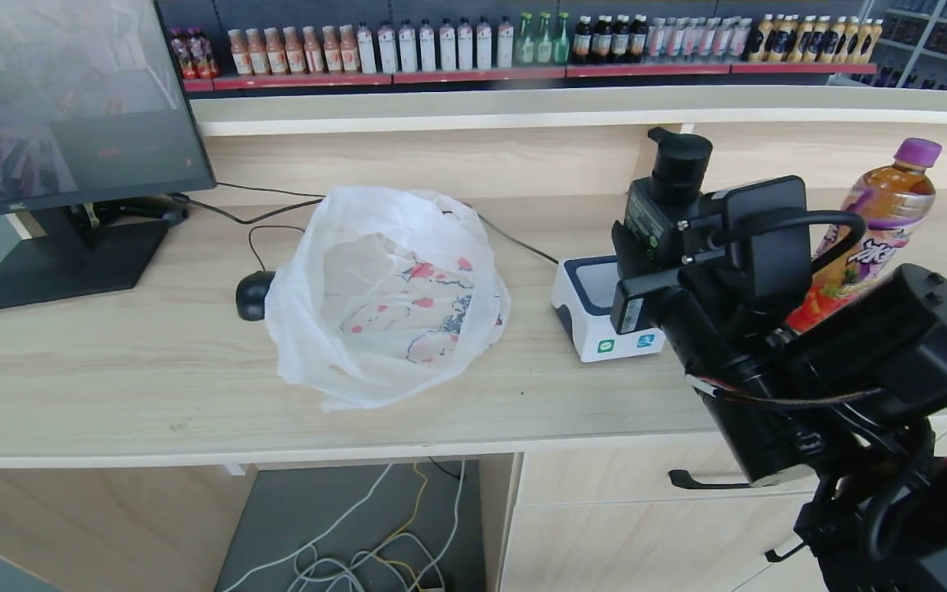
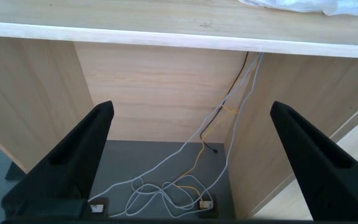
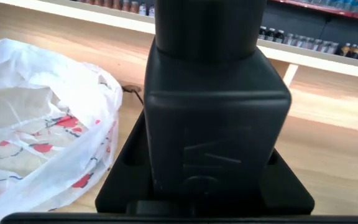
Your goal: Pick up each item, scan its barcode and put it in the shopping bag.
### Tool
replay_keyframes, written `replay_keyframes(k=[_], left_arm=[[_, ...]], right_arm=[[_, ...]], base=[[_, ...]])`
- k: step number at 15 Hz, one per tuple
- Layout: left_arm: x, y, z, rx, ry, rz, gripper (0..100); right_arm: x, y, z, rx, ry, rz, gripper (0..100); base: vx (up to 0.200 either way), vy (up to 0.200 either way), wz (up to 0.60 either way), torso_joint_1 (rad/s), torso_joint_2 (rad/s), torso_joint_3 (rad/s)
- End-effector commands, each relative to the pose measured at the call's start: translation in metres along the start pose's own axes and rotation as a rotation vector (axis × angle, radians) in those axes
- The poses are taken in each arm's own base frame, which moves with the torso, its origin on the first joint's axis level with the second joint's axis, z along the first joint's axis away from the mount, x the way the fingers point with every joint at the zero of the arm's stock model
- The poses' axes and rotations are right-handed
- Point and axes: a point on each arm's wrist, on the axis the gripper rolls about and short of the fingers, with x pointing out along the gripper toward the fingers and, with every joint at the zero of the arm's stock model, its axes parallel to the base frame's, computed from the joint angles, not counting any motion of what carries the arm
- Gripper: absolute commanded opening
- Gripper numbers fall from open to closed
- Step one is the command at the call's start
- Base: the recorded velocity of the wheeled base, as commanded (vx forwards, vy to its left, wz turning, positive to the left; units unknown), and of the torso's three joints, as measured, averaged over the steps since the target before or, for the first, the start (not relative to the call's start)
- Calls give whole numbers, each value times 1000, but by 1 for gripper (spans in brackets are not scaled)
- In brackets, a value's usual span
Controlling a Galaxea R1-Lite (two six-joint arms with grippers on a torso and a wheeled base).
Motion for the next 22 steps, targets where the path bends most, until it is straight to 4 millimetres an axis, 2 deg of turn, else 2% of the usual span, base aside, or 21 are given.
replay_keyframes(k=[1,5,6,8,11,14,18,22], left_arm=[[0,0,0,0,0,0,100],[0,0,0,0,0,0,100],[0,0,0,0,0,0,100],[0,0,0,0,0,0,100],[0,0,0,0,-2,0,100],[0,0,0,0,0,0,100],[0,0,0,0,0,0,100],[0,0,0,0,0,0,100]], right_arm=[[2,7,-8,-55,16,18,0],[16,19,-15,-183,-23,64,0],[21,15,-18,-237,-50,89,0],[34,-5,-25,-366,-122,140,0],[45,-25,-32,-428,-170,174,0],[58,-62,-41,-581,-267,234,0],[65,-81,-58,-675,-328,332,0],[75,-70,-73,-703,-404,441,0]], base=[[0,0,0,0,0,0],[0,0,0,0,0,0],[0,0,0,0,0,0],[0,0,0,0,0,0],[0,0,0,0,0,0],[0,0,0,0,0,0],[0,0,0,0,0,0],[0,0,0,0,0,0]])
